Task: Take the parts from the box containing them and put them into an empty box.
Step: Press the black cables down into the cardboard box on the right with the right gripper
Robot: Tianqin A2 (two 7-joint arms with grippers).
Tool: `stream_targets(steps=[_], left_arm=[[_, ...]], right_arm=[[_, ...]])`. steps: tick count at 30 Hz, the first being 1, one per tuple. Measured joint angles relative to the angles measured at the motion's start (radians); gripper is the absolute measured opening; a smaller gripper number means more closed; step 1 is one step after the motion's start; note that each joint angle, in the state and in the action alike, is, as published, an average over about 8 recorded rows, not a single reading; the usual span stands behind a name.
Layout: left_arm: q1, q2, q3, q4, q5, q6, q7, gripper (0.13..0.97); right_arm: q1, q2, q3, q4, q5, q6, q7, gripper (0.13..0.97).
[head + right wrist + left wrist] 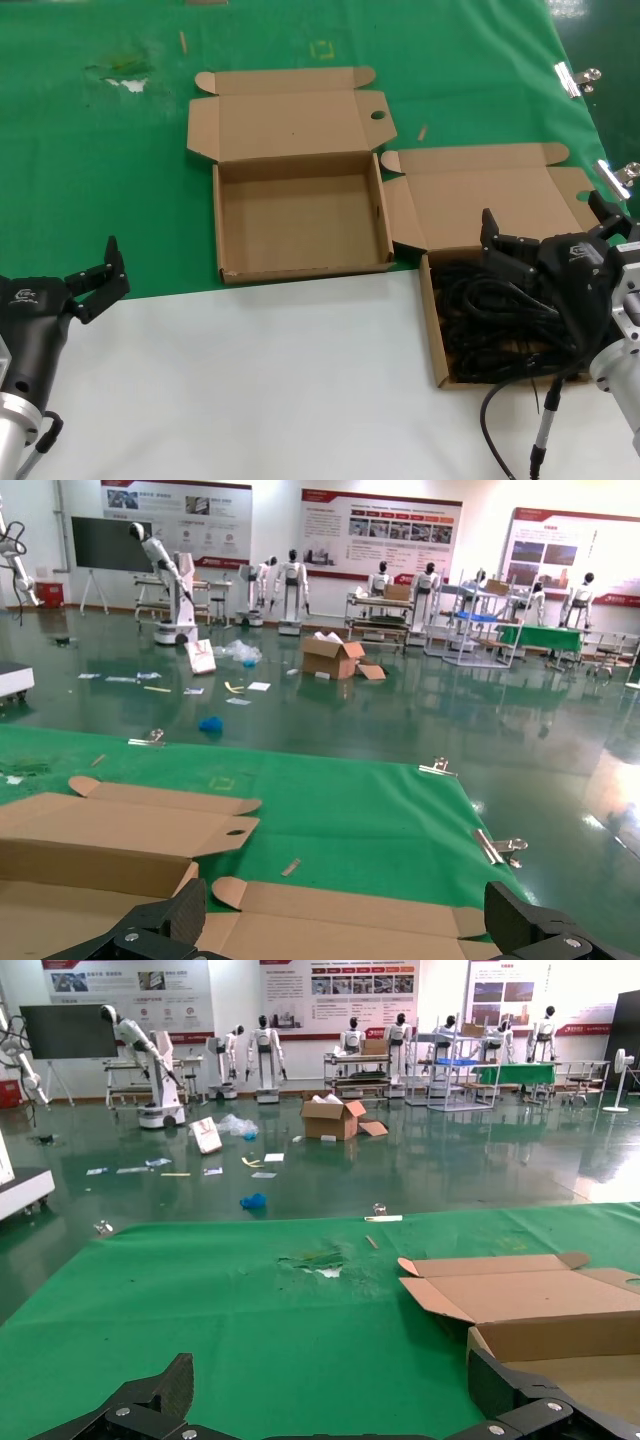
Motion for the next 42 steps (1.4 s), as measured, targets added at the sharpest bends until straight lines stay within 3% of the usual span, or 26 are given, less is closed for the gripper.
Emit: stream_targets(steps=[42], left_arm=[[0.000, 0.000, 0.000, 0.000, 0.000, 0.000, 0.000, 0.966]], right_arm=[[0.000, 0.000, 0.000, 0.000, 0.000, 0.000, 0.000, 0.966]])
